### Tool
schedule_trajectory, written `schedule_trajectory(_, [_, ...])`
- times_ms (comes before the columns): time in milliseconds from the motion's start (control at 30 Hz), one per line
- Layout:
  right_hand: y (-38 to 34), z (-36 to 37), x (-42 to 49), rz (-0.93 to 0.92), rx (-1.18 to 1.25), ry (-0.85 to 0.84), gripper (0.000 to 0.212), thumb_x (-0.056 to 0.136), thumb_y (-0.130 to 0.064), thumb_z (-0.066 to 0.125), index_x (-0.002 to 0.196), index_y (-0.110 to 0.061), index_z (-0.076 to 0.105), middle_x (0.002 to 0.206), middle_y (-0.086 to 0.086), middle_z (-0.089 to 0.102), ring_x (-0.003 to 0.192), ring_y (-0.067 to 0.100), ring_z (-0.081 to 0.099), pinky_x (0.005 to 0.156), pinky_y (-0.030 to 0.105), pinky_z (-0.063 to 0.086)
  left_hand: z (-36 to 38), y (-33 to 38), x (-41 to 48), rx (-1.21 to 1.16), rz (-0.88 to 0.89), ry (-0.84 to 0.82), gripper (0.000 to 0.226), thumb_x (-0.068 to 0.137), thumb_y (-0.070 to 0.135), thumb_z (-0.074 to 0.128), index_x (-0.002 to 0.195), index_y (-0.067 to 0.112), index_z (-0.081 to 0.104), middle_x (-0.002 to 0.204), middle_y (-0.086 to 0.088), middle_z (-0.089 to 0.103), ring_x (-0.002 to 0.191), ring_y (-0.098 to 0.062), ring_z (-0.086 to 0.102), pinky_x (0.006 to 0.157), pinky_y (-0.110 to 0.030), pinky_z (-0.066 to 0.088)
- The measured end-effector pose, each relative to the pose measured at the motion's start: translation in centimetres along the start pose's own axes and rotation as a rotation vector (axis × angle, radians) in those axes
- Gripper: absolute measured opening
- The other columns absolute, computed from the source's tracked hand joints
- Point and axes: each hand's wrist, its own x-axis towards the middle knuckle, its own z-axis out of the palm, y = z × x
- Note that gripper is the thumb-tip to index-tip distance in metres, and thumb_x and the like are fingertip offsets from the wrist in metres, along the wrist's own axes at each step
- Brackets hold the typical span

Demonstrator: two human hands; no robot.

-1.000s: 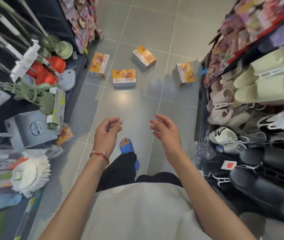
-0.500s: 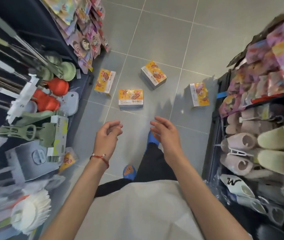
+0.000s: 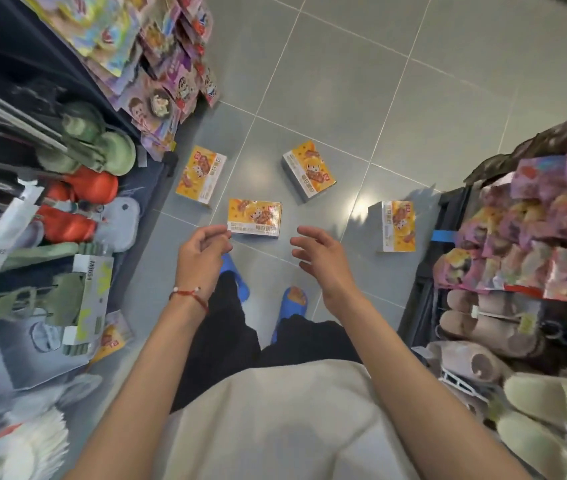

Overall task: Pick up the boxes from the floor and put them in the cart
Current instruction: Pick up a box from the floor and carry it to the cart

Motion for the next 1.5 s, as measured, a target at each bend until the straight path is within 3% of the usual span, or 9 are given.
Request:
schedule_trajectory(433, [-2.2, 6.8, 14.4, 0.181, 0.134, 0.253, 0.022, 0.101, -0.014, 0.057, 0.122, -0.019, 0.063, 0.126, 0.012, 0.07, 0.094, 0.014, 0.064, 0.089, 0.032, 0.051, -0.7, 1.6, 19.3, 0.344, -0.175, -0.188, 0.013, 0.095, 0.016, 0.06, 0.102, 0.023, 0.068, 0.107, -0.006, 0.073, 0.103, -0.02, 0.069, 0.088, -0.03, 0.049])
schedule_trajectory(567, [-0.6, 7.8, 18.7, 0.203, 0.125, 0.254, 0.026, 0.103, -0.015, 0.056, 0.127, -0.018, 0.063, 0.124, 0.008, 0.07, 0.093, 0.011, 0.065, 0.081, 0.024, 0.05, 0.3, -0.2, 24.1, 0.427, -0.235, -0.195, 0.012, 0.095, 0.016, 0.06, 0.103, 0.02, 0.068, 0.107, -0.008, 0.072, 0.102, -0.022, 0.069, 0.089, -0.032, 0.051])
schedule_trajectory(733, [2.5, 8.2, 24.3, 0.201, 0.027, 0.217, 0.028, 0.103, -0.016, 0.055, 0.13, -0.013, 0.064, 0.118, 0.008, 0.071, 0.094, 0.011, 0.065, 0.081, 0.024, 0.051, 2.3, -4.4, 29.5, 0.499, -0.308, -0.198, 0.019, 0.096, 0.014, 0.059, 0.112, 0.012, 0.068, 0.111, -0.009, 0.072, 0.102, -0.023, 0.068, 0.077, -0.026, 0.046])
schedule_trajectory(900, [7.2, 7.7, 31.2, 0.217, -0.093, 0.188, 0.015, 0.102, -0.015, 0.057, 0.113, -0.02, 0.066, 0.105, 0.001, 0.07, 0.101, 0.02, 0.066, 0.092, 0.033, 0.054, 4.0, -9.7, 35.0, 0.569, -0.404, -0.181, 0.022, 0.093, 0.019, 0.059, 0.112, 0.016, 0.07, 0.116, -0.004, 0.071, 0.109, -0.024, 0.066, 0.101, -0.041, 0.051])
schedule_trajectory(1033, [11.7, 7.1, 38.0, 0.261, -0.182, 0.172, 0.017, 0.099, -0.013, 0.06, 0.094, -0.028, 0.065, 0.096, -0.004, 0.069, 0.1, 0.02, 0.066, 0.095, 0.037, 0.054, 5.1, -14.5, 40.0, 0.605, -0.467, -0.139, 0.025, 0.09, 0.021, 0.059, 0.111, 0.018, 0.072, 0.117, -0.009, 0.071, 0.114, -0.029, 0.064, 0.103, -0.045, 0.05])
schedule_trajectory(1267, [20.1, 7.0, 48.9, 0.38, -0.256, 0.135, 0.029, 0.098, -0.019, 0.062, 0.125, -0.012, 0.067, 0.117, 0.009, 0.069, 0.114, 0.028, 0.065, 0.108, 0.048, 0.051, 7.4, -22.9, 49.0, 0.681, -0.457, -0.128, 0.012, 0.089, 0.015, 0.055, 0.097, 0.013, 0.064, 0.11, -0.018, 0.07, 0.109, -0.043, 0.064, 0.096, -0.048, 0.054])
schedule_trajectory(1333, [22.0, 7.3, 51.5, 0.392, -0.3, 0.121, 0.025, 0.097, -0.022, 0.062, 0.121, -0.016, 0.066, 0.111, 0.003, 0.068, 0.112, 0.027, 0.065, 0.105, 0.046, 0.053, 8.2, -24.8, 51.6, 0.716, -0.418, -0.089, 0.008, 0.09, 0.016, 0.058, 0.083, 0.018, 0.056, 0.106, -0.013, 0.068, 0.105, -0.039, 0.064, 0.085, -0.036, 0.053])
schedule_trajectory(1400, [23.7, 7.8, 54.1, 0.384, -0.32, 0.122, 0.02, 0.098, -0.026, 0.061, 0.117, -0.021, 0.063, 0.106, -0.003, 0.066, 0.112, 0.025, 0.065, 0.098, 0.043, 0.054, 9.1, -26.7, 54.1, 0.74, -0.388, -0.063, 0.011, 0.09, 0.022, 0.062, 0.1, 0.022, 0.058, 0.12, -0.011, 0.062, 0.108, -0.032, 0.06, 0.078, -0.028, 0.048])
schedule_trajectory(1500, [26.0, 8.7, 58.0, 0.365, -0.314, 0.145, 0.043, 0.1, -0.036, 0.06, 0.138, -0.016, 0.056, 0.119, -0.003, 0.061, 0.111, 0.02, 0.058, 0.101, 0.042, 0.05, 10.0, -29.9, 57.9, 0.733, -0.336, -0.025, 0.063, 0.087, 0.03, 0.068, 0.142, 0.009, 0.045, 0.144, -0.01, 0.049, 0.128, -0.028, 0.051, 0.095, -0.029, 0.039])
